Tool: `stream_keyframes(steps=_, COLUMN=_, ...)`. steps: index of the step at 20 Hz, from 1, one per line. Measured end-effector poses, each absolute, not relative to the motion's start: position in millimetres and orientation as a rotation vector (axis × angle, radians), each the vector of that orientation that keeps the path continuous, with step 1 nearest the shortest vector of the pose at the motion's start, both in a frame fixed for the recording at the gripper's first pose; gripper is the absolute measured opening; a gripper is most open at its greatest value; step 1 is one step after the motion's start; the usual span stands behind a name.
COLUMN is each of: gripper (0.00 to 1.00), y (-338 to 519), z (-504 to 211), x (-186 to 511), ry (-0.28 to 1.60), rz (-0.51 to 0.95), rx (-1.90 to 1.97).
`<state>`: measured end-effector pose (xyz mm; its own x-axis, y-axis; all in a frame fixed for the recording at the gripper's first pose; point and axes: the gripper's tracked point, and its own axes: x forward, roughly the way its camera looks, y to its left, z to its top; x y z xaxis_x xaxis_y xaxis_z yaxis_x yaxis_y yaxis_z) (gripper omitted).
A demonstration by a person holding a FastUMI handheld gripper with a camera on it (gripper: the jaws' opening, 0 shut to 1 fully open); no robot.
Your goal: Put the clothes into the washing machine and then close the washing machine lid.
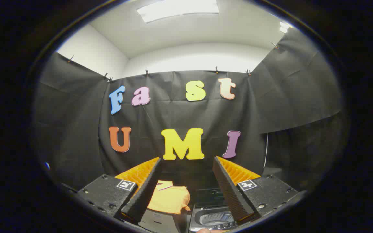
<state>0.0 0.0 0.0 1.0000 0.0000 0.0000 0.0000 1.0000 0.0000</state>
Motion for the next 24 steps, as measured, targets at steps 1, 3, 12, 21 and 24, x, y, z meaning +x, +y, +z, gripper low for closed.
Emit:
stream_keyframes(steps=1, gripper=0.99, y=-1, z=1, x=1, ry=-0.001, rz=0.000, rx=0.003)
stream_keyframes(steps=3, gripper=0.99, y=2, z=2, x=1, ry=-0.002, rz=0.004, rx=0.012)
stream_keyframes(steps=12, gripper=0.99, y=10, z=3, x=-5, ry=-0.003, rz=0.007, rx=0.023)
stream_keyframes(steps=21, gripper=0.99, y=9, z=-5, x=-8, ry=0.017, rz=-0.049, rx=0.032)
stream_keyframes(steps=24, gripper=0.99, y=20, z=-8, x=-4, ry=0.031, rz=-0.048, rx=0.031)
